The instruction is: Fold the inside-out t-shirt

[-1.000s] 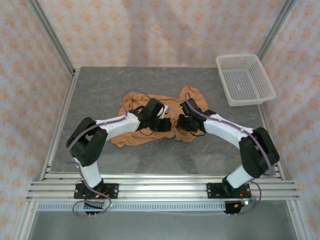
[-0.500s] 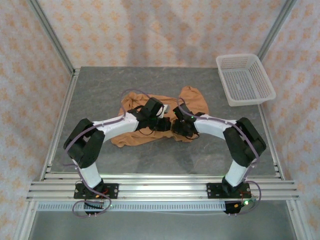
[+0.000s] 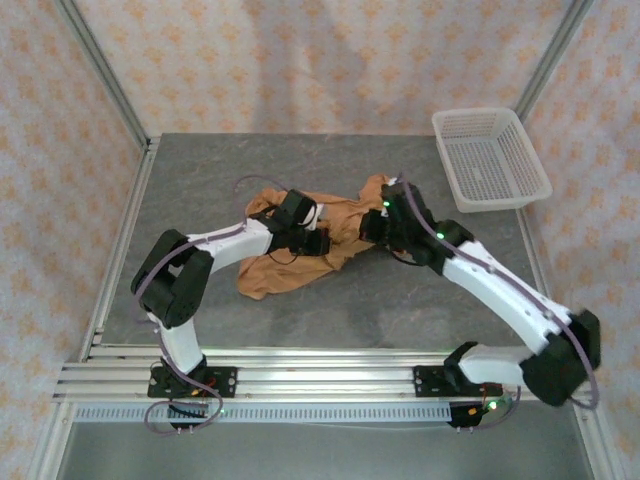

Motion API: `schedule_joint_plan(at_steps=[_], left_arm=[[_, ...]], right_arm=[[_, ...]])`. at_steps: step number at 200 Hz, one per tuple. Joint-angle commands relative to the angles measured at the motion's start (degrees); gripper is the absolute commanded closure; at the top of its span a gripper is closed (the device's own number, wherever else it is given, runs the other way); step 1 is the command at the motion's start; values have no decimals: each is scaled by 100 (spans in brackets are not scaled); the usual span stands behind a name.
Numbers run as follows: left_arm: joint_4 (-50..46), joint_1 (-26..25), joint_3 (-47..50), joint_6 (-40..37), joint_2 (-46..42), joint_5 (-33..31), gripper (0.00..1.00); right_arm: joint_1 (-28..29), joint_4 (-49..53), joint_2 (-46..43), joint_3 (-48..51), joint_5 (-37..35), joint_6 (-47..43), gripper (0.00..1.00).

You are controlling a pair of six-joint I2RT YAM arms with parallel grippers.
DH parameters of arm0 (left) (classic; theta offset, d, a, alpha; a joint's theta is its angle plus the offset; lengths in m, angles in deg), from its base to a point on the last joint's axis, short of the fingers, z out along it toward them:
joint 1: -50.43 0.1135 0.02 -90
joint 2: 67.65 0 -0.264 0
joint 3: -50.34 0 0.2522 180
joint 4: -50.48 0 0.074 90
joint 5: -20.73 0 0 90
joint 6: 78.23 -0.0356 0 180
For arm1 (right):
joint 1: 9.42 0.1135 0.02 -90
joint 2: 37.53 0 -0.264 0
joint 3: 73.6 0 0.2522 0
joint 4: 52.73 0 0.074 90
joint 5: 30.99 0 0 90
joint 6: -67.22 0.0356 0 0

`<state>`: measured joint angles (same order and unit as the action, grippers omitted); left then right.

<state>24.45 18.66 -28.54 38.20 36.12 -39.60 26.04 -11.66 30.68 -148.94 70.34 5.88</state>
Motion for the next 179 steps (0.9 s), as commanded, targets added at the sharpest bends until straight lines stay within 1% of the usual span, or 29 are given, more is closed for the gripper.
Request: schedule_joint_plan(at_steps=[1, 20, 32, 50, 66, 77, 90, 103, 113, 122, 146, 179], left_arm=[[-153, 38, -115, -160, 194, -111, 100], [-170, 44, -132, -150, 255, -106, 100], [-153, 42, -124, -126, 258, -78, 100], [-118, 31, -116, -87, 217, -41, 100], [-122, 36, -128, -60, 164, -14, 100], [-127, 34, -141, -51, 112, 3, 100], [-157, 29, -149, -51, 50, 4, 100], [-187, 25, -150, -59, 6, -5, 100], [-213, 22, -150, -66, -29, -12, 100], [-231, 22, -141, -77, -48, -14, 100], [-276, 22, -119, -103, -84, -23, 100], [-249, 22, -62, -115, -137, -24, 100]], right_arm=[[-30, -291, -735, 398, 68, -243, 100], [-85, -675, -1268, 917, -93, -204, 100], [-200, -777, -1388, 1193, -149, -96, 100], [-291, -537, -1094, 1285, -168, 12, 100], [-265, -678, -571, 1381, 266, 228, 100], [-115, -871, -184, 1421, 375, 401, 93], [177, -874, 312, 1288, 116, 453, 84], [403, -717, 771, 1039, -204, 424, 82], [512, -588, 1082, 850, -417, 360, 79], [589, -488, 1357, 690, -588, 273, 78], [720, -226, 1890, 329, -796, 128, 73], [802, 83, 2368, 19, -1166, 13, 57]])
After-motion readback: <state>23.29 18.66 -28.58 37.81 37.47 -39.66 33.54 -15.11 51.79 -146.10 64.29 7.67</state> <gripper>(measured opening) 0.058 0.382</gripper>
